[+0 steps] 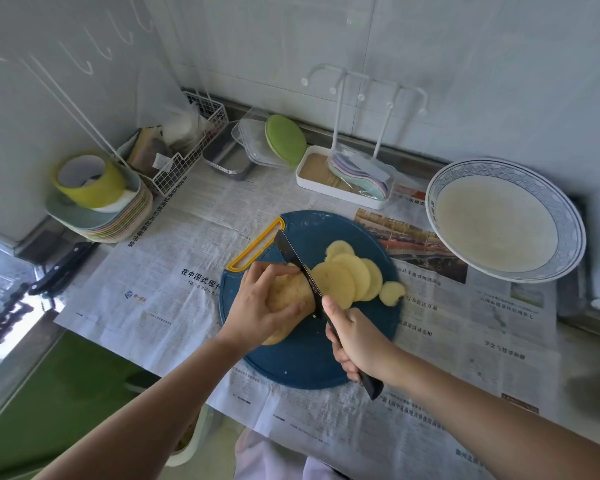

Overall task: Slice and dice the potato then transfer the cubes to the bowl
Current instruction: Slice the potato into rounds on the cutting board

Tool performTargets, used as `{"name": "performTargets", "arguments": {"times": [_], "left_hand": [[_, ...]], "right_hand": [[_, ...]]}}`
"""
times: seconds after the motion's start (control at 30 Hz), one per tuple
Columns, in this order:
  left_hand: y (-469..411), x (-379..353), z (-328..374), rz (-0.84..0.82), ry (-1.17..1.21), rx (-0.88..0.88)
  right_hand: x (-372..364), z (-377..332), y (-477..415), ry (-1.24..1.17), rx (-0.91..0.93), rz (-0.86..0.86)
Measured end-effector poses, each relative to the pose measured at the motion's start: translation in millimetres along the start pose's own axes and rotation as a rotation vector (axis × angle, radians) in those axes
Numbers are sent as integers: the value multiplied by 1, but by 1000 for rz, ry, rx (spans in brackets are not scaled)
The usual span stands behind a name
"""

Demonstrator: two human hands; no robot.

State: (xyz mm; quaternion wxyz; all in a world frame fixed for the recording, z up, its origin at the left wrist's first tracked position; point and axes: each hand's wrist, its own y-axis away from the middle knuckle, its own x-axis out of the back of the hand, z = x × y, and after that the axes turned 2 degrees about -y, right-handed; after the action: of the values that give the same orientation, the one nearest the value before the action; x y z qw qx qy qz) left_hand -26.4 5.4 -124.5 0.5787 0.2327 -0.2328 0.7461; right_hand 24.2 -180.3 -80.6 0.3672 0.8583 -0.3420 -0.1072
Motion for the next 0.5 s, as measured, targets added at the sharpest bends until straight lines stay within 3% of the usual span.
{"name": "performTargets", "arguments": {"times": [0.5], "left_hand": [[-10, 12, -1, -104, 58, 49]], "right_hand": [[-23, 19, -28, -92, -17, 46]]}}
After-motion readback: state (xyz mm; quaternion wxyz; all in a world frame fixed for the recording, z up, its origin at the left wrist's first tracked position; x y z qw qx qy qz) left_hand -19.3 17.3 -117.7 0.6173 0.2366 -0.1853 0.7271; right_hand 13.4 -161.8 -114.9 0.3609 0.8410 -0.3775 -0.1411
